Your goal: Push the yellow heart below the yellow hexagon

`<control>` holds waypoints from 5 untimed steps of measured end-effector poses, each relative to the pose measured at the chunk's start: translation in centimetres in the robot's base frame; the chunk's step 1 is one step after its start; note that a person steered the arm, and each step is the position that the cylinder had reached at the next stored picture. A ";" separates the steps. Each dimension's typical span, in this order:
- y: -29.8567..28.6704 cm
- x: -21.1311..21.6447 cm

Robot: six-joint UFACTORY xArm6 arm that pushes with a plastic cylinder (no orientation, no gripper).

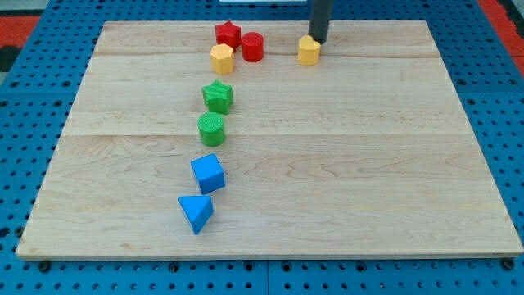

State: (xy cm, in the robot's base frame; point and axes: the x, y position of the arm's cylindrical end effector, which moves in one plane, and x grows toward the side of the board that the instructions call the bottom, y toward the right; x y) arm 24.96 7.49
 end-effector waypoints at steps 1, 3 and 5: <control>-3.6 5.1; -4.4 11.1; -1.5 14.3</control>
State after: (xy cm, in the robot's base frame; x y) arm 39.28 6.00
